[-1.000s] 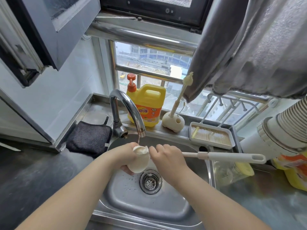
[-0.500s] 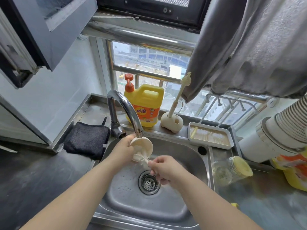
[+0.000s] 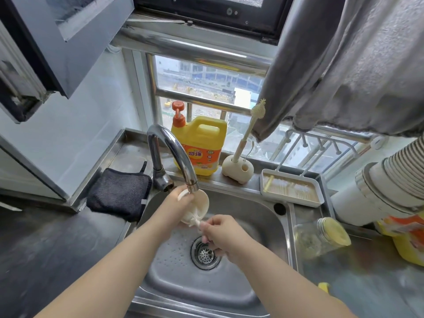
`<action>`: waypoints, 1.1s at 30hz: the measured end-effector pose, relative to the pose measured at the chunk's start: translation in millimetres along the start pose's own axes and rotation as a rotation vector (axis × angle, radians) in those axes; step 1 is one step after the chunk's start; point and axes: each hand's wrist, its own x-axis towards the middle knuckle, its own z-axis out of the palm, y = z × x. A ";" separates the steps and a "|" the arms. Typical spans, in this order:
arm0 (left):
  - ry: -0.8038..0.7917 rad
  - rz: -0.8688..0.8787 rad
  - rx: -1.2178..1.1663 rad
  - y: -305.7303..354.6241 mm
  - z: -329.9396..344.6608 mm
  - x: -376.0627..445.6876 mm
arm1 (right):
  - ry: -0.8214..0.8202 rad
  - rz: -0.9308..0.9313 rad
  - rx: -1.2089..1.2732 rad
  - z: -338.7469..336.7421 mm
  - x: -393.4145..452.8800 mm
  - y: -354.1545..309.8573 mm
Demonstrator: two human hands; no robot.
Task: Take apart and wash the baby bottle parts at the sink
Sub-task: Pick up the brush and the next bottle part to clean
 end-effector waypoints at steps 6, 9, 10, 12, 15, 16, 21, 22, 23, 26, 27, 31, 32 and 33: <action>-0.101 -0.044 0.156 -11.0 -6.7 5.4 | 0.172 -0.119 -0.410 -10.4 -4.6 -6.0; -0.119 0.043 0.346 -7.9 -11.8 2.6 | 0.422 -0.452 -1.036 -18.4 -9.0 -18.5; -0.110 0.072 0.387 -4.2 -13.7 2.1 | 0.488 -0.570 -1.225 -16.9 -9.3 -18.1; -0.127 0.109 0.430 5.2 -14.8 0.4 | 0.581 -0.652 -1.292 -16.0 -11.0 -16.2; -0.213 0.110 0.385 8.6 -15.2 -1.7 | 0.397 -0.462 -0.925 -10.5 -4.0 -5.8; -0.243 0.086 0.343 6.6 -15.6 -2.5 | 0.322 -0.362 -0.784 -9.1 -2.3 -2.2; -0.238 0.040 0.253 -8.2 -18.0 -2.9 | 0.164 -0.177 -0.434 -10.1 2.3 9.4; -0.223 0.018 0.239 -10.3 -17.7 -2.3 | 0.170 -0.180 -0.464 -12.3 1.5 8.3; -0.207 0.003 0.250 -13.4 -18.3 -1.7 | 0.194 -0.201 -0.508 -15.3 -0.6 6.7; -0.131 0.055 0.362 -19.5 -23.4 3.4 | 0.204 -0.281 -0.562 -25.0 -7.9 2.6; -0.090 0.085 0.402 -19.5 -25.4 3.5 | 0.199 -0.299 -0.592 -29.1 -10.6 2.8; 0.069 0.141 0.608 -21.7 -37.2 4.5 | 0.275 -0.394 -0.798 -46.4 -17.4 4.2; 0.085 0.145 0.631 -21.7 -39.7 4.3 | 0.290 -0.444 -0.872 -49.2 -17.8 2.9; 0.093 0.141 0.637 -22.3 -42.2 5.1 | 0.292 -0.501 -0.931 -51.2 -17.4 1.1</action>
